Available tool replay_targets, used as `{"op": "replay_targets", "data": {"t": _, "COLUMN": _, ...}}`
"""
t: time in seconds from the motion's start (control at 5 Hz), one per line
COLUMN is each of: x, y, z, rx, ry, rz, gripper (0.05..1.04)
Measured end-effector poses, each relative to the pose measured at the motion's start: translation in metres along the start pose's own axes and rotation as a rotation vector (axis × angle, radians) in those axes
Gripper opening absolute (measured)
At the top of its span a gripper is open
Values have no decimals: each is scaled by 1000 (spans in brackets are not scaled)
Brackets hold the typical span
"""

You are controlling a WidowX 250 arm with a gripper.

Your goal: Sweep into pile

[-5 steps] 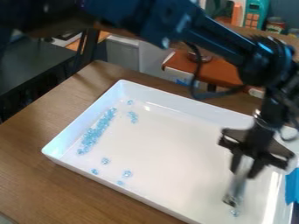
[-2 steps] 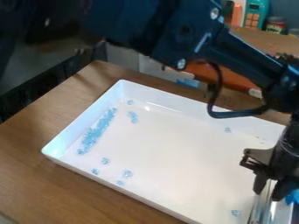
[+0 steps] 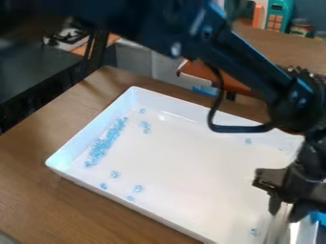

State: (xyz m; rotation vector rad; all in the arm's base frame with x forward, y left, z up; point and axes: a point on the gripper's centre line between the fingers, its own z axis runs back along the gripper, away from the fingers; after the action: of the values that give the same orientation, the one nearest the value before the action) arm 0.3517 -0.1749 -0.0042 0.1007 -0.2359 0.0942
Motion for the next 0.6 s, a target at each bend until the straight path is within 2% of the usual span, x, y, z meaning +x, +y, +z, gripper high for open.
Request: {"op": "replay_targets", "data": {"t": 0.6, "x": 19, "y": 104, "z": -17, "rx": 94, "ry": -28, "rz": 33, "gripper": 326}}
